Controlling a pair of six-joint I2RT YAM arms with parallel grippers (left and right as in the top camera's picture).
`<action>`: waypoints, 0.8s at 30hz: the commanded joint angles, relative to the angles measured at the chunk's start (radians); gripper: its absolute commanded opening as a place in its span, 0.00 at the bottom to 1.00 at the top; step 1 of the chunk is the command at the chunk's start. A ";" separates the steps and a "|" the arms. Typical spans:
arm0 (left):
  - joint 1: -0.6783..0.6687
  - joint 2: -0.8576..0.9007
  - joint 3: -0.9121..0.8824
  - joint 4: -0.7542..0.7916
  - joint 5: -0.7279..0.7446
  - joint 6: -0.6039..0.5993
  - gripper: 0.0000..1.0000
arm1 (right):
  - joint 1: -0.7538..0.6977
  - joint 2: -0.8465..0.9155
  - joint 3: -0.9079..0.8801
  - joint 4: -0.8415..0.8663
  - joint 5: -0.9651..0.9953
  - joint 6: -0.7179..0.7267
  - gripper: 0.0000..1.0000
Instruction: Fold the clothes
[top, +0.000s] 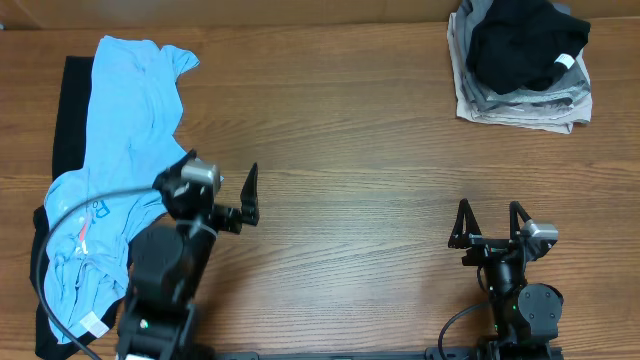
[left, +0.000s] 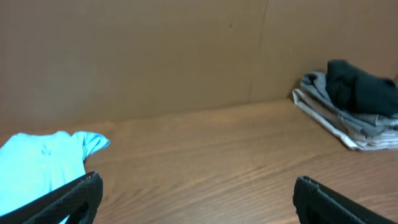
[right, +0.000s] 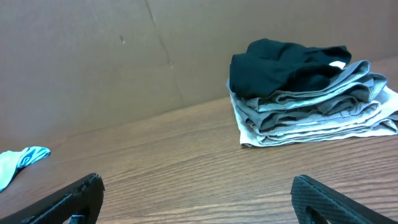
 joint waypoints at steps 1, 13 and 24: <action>0.016 -0.094 -0.122 0.080 -0.024 -0.043 1.00 | 0.006 -0.012 -0.011 0.005 -0.005 0.001 1.00; 0.058 -0.354 -0.311 0.136 -0.043 -0.077 1.00 | 0.006 -0.012 -0.011 0.005 -0.005 0.001 1.00; 0.090 -0.537 -0.410 0.157 -0.044 -0.076 1.00 | 0.006 -0.012 -0.011 0.005 -0.005 0.001 1.00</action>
